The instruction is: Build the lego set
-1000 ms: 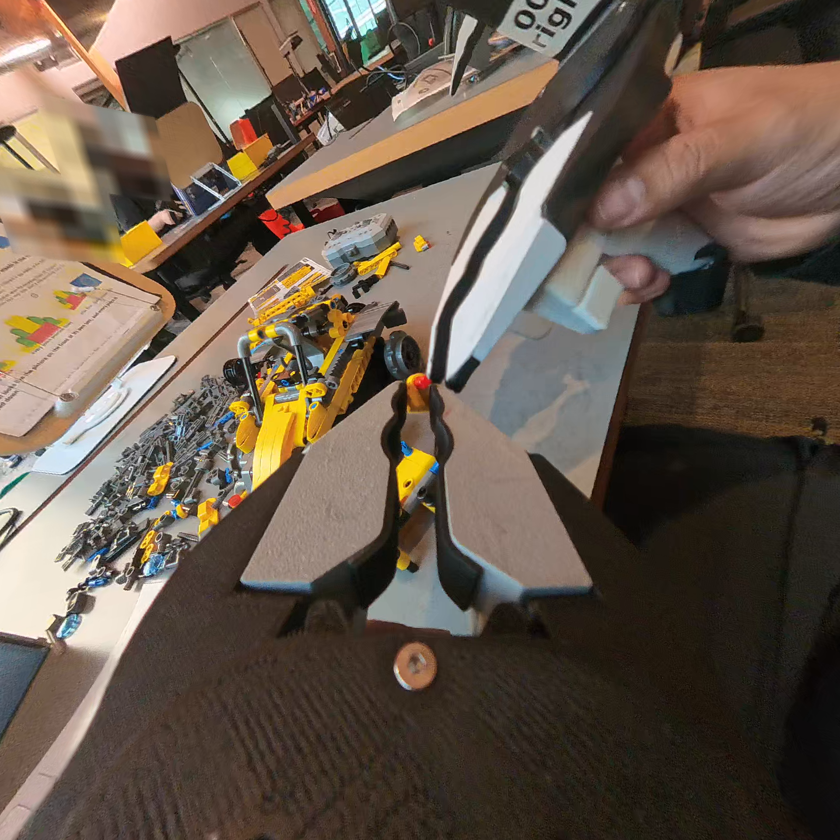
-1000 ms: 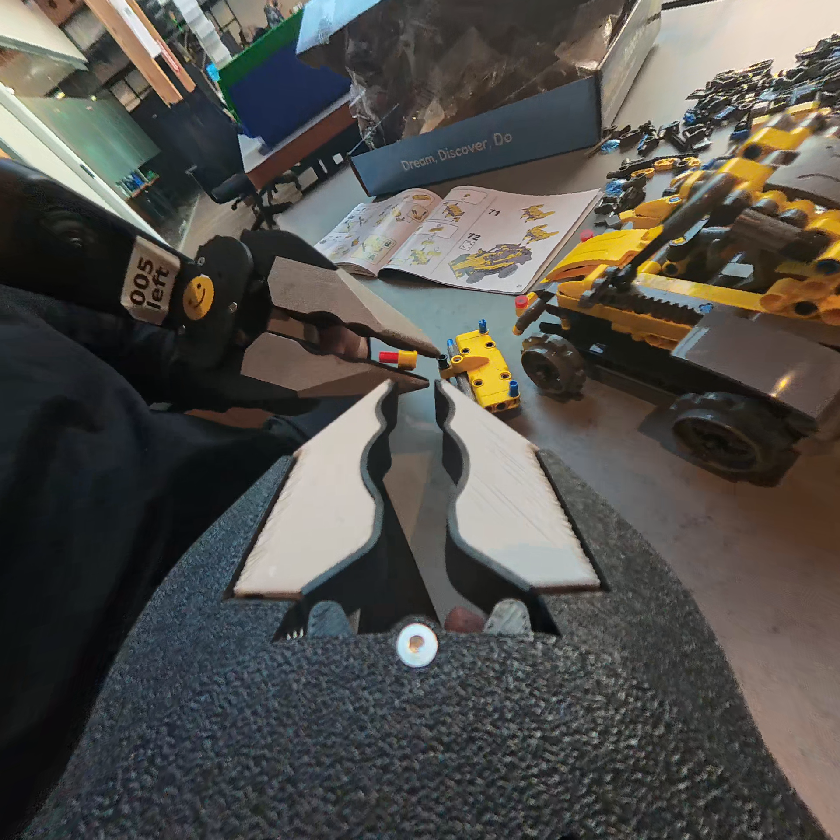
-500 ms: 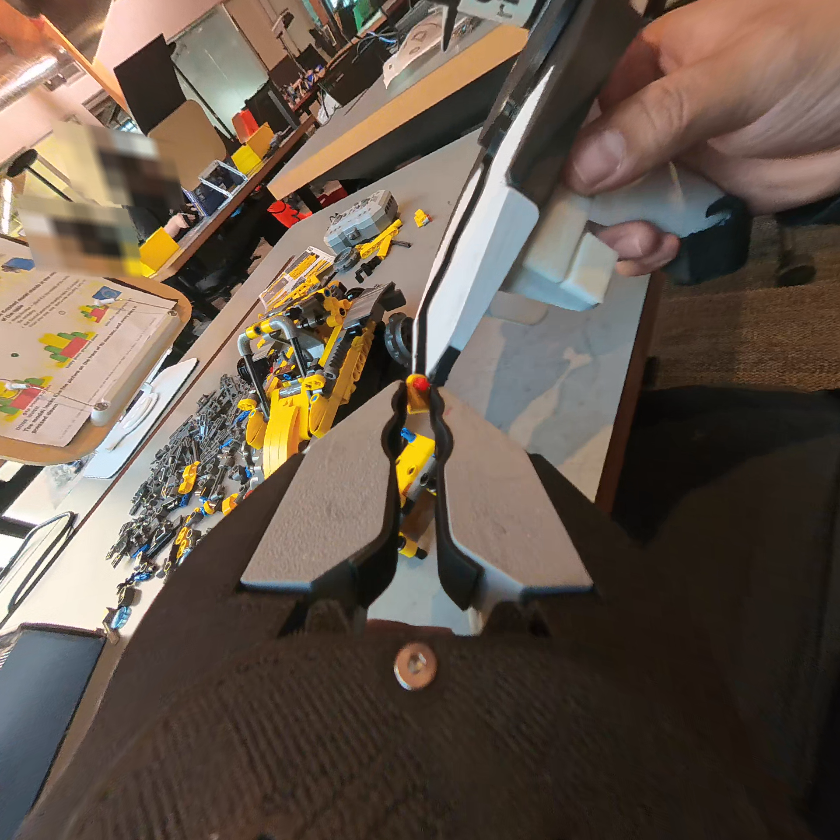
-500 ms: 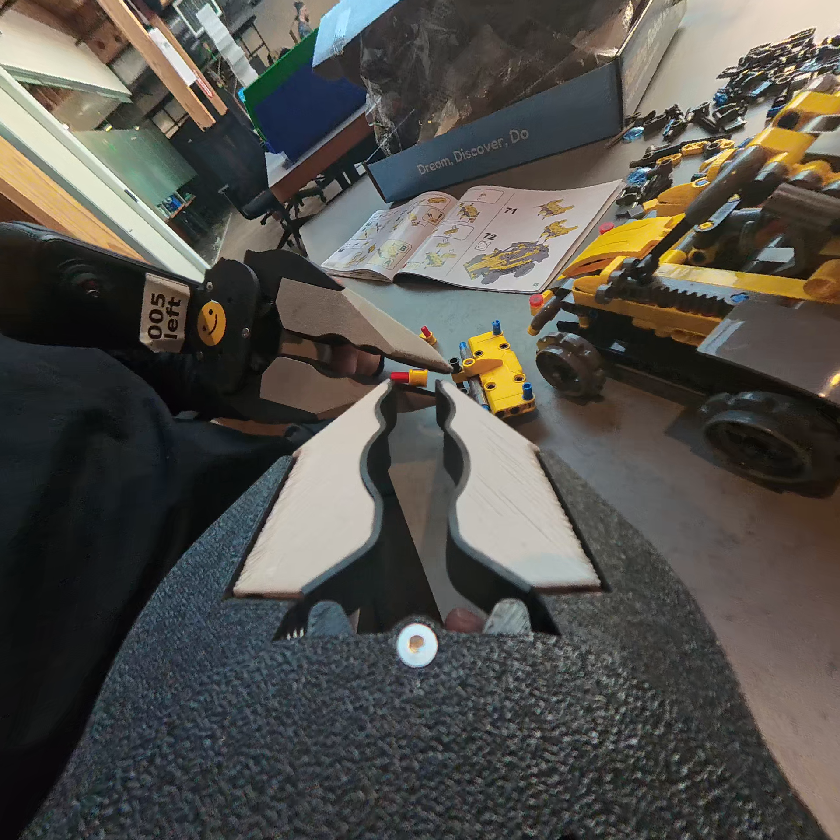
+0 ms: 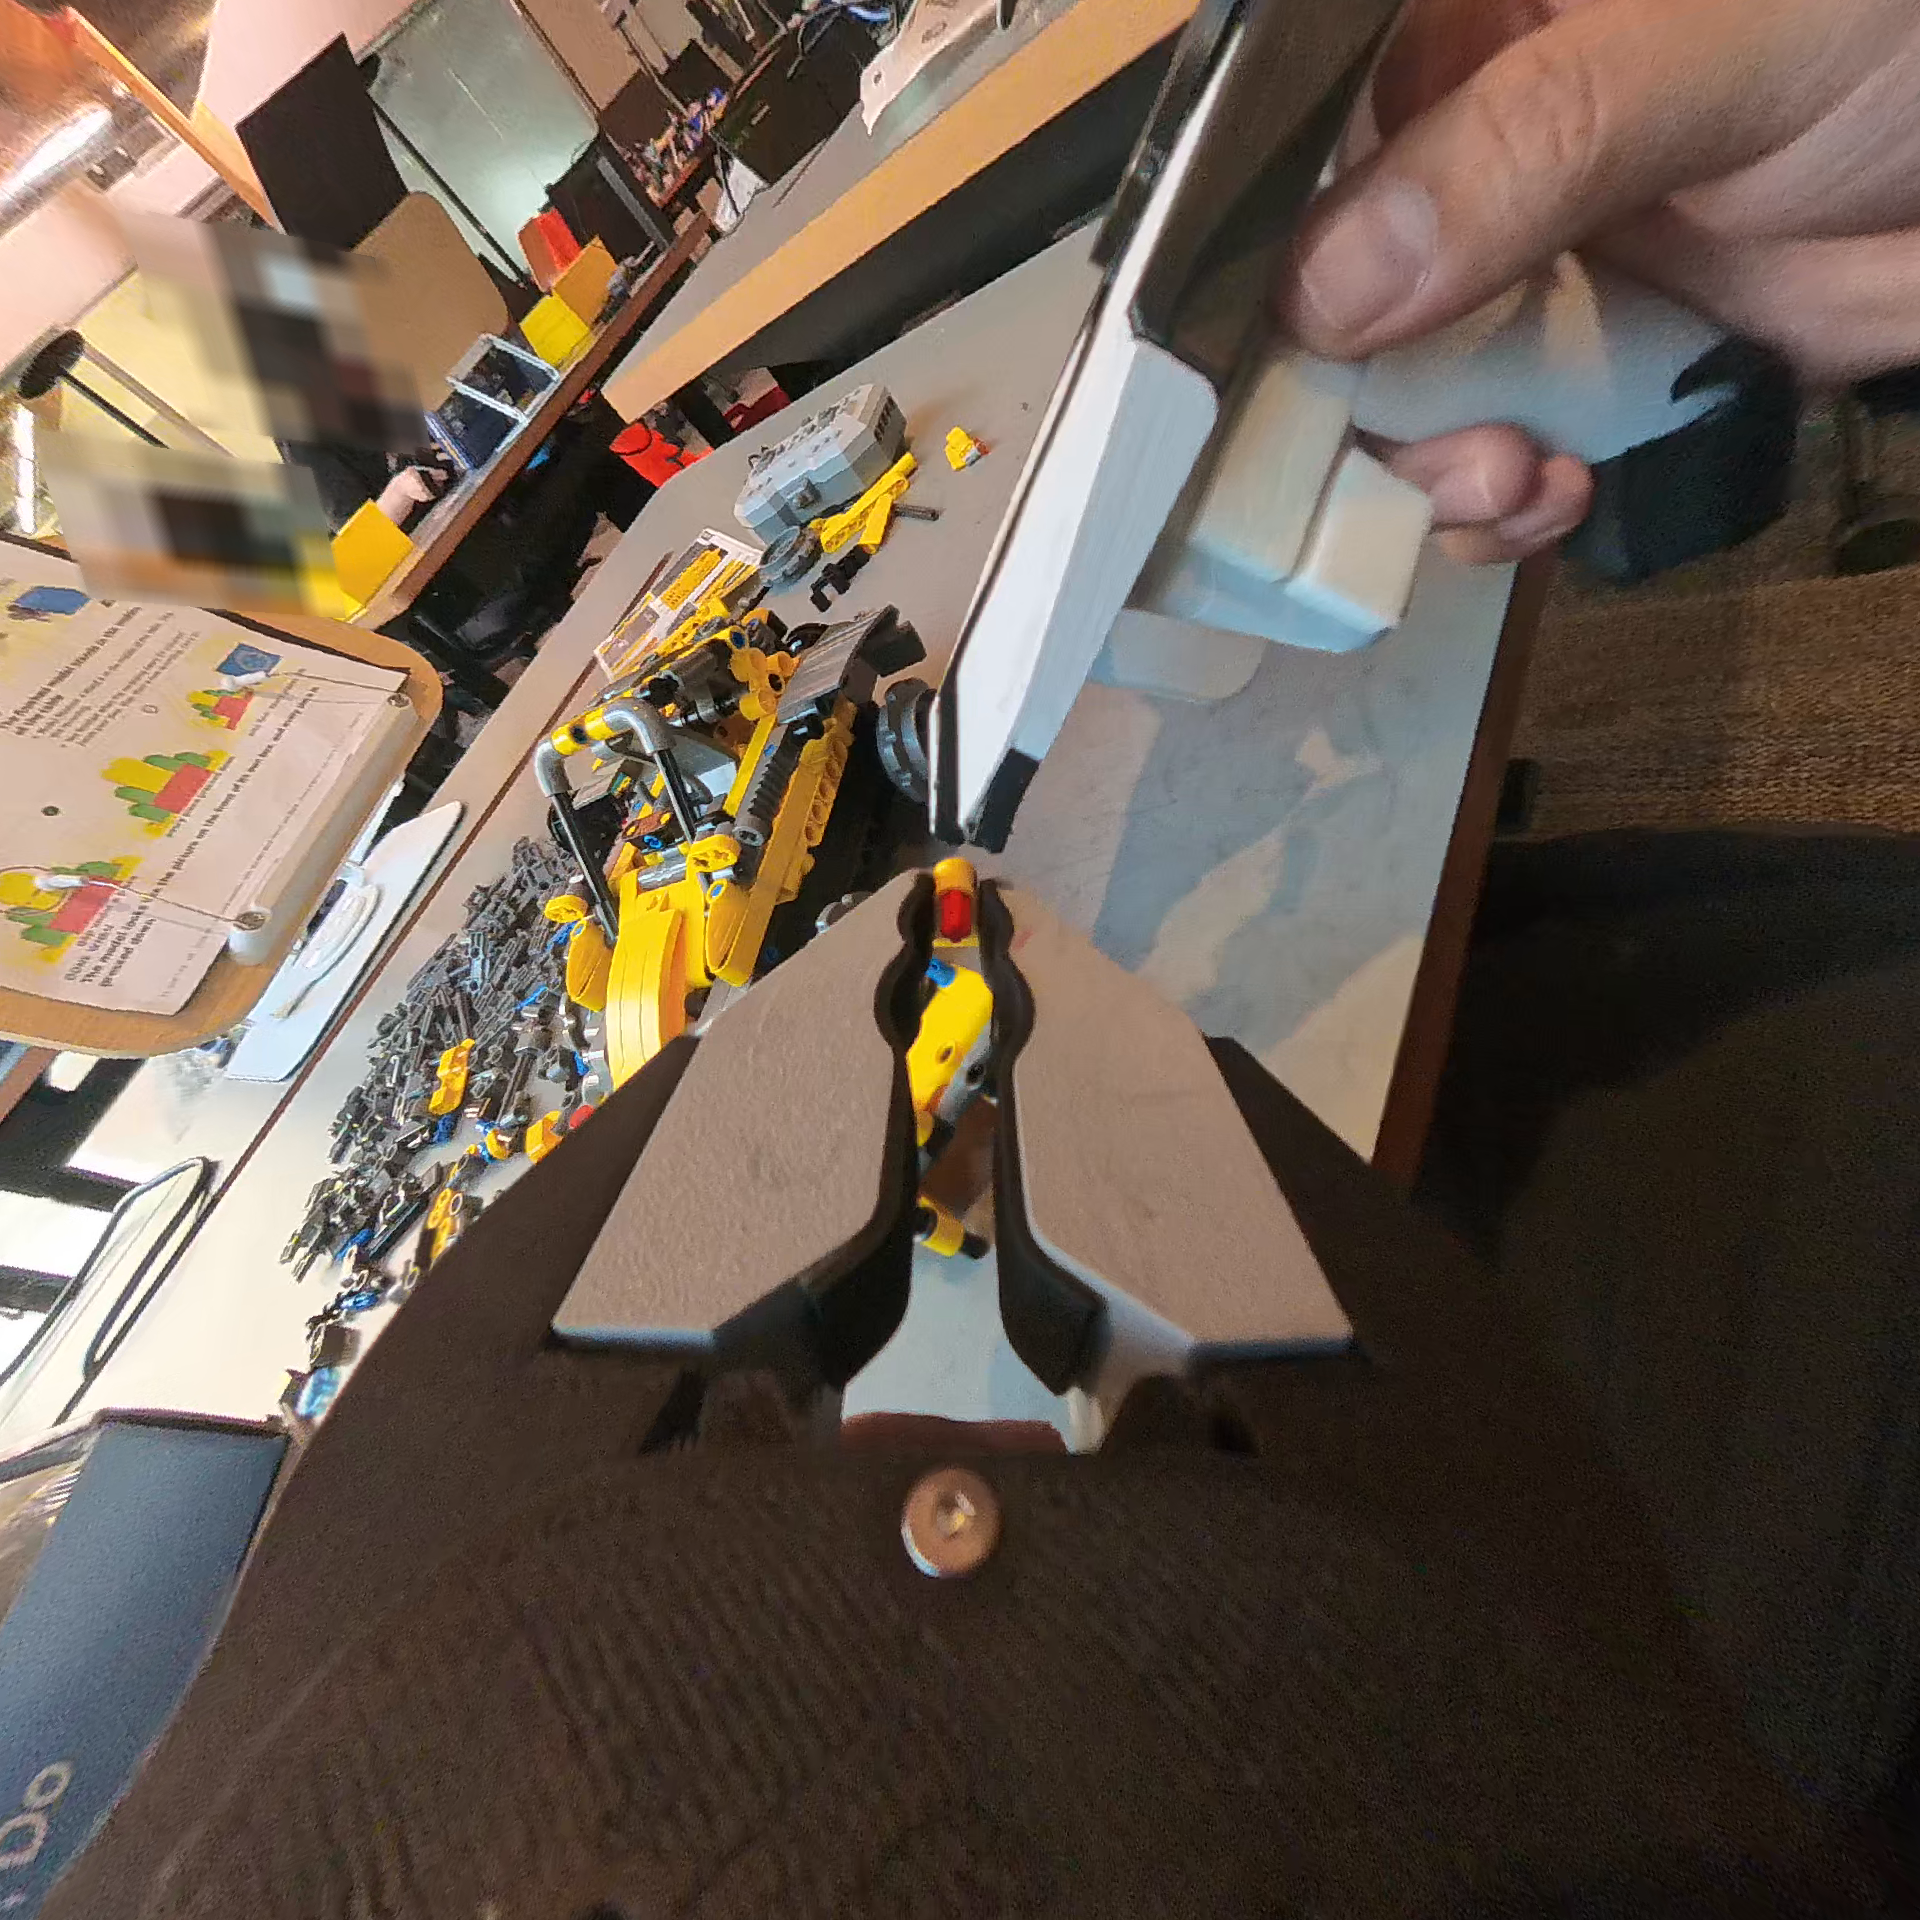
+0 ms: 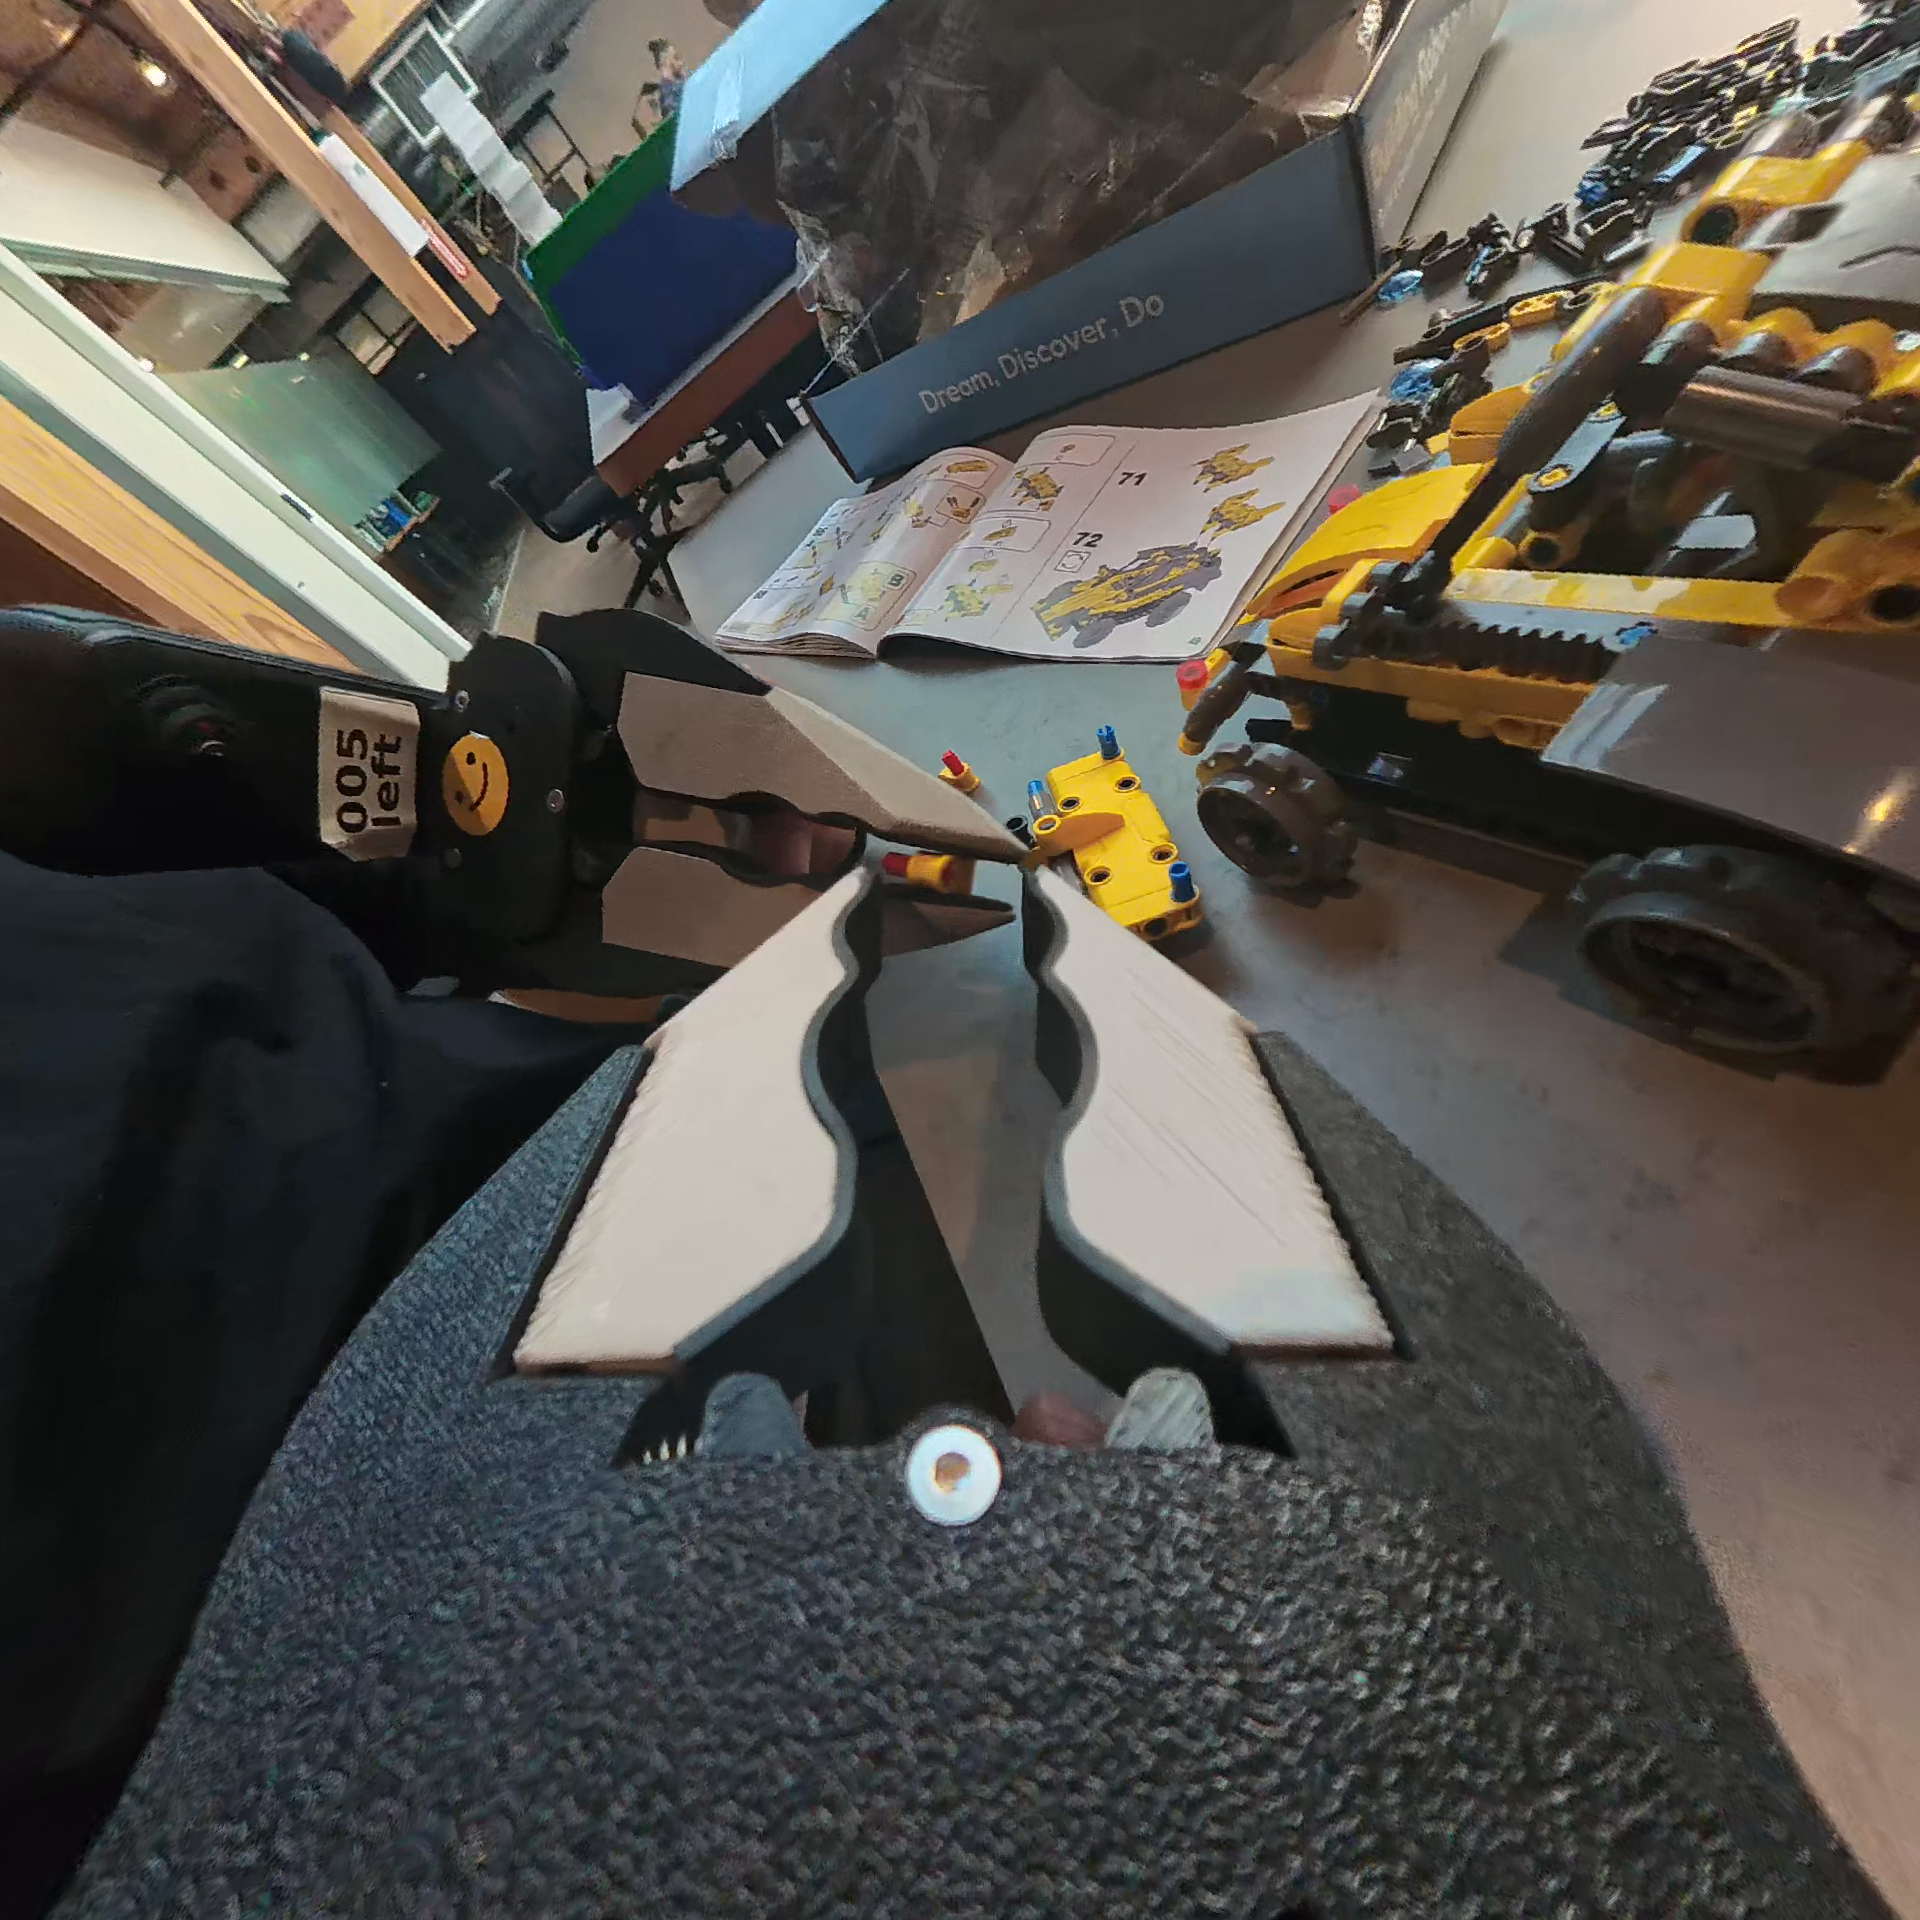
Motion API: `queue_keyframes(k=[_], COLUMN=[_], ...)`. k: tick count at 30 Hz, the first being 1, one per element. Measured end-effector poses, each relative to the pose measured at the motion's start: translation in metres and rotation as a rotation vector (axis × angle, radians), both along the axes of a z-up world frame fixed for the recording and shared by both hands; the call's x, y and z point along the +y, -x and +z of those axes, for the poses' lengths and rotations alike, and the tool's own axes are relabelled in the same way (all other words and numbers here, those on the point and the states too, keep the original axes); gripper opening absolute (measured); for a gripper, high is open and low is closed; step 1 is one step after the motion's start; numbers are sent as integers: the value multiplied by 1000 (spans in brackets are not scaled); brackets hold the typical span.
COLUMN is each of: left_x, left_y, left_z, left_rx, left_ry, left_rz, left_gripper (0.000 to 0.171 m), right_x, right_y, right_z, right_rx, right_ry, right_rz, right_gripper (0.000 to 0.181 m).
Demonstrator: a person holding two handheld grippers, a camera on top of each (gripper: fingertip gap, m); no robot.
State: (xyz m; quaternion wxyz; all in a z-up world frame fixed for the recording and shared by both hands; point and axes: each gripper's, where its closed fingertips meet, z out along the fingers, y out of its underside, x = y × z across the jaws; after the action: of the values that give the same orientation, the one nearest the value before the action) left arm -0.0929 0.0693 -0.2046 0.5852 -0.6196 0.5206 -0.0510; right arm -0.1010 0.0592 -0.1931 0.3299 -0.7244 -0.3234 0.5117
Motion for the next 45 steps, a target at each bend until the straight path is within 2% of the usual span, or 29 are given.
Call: queue_keyframes(k=[3,6,10,13,17,20,24,27,34,42,43,45], left_x=[2,3,5,7,6,8,7,6,4,4,4,4], left_y=[1,1,3,3,3,4,3,1,1,1,1,0], left_z=[-3,-6,-11,-18,-18,-20,-22,-23,-21,-21,-21,-20], left_rx=[25,50,93,142,131,133,148,166,170,157,156,148], left_ry=[-10,-15,-17,-22,-1,15,11,2,-26,-16,-16,-15], left_rz=[21,40,71,91,84,87,89,97,97,85,86,80], left_gripper=[5,4,5,4,5,5,5,4,5,5,5,5], right_x=[-3,-1,1,1,1,7,0,2,-1,3,3,3], right_y=[4,8,11,11,8,1,7,10,8,1,-1,-1], right_z=[-3,-8,-15,-19,-17,-15,-12,-19,-22,-20,-18,-14], right_rx=[-37,-87,-120,-129,-122,-114,-79,-127,-120,-48,-39,-16], right_ry=[17,9,10,24,13,0,52,38,75,126,123,117], right_rz=[-6,-38,-62,-59,-59,-93,-46,-61,-36,-28,-31,-24], right_gripper=[38,38,29,16,14,3,28,29,16,14,6,4])
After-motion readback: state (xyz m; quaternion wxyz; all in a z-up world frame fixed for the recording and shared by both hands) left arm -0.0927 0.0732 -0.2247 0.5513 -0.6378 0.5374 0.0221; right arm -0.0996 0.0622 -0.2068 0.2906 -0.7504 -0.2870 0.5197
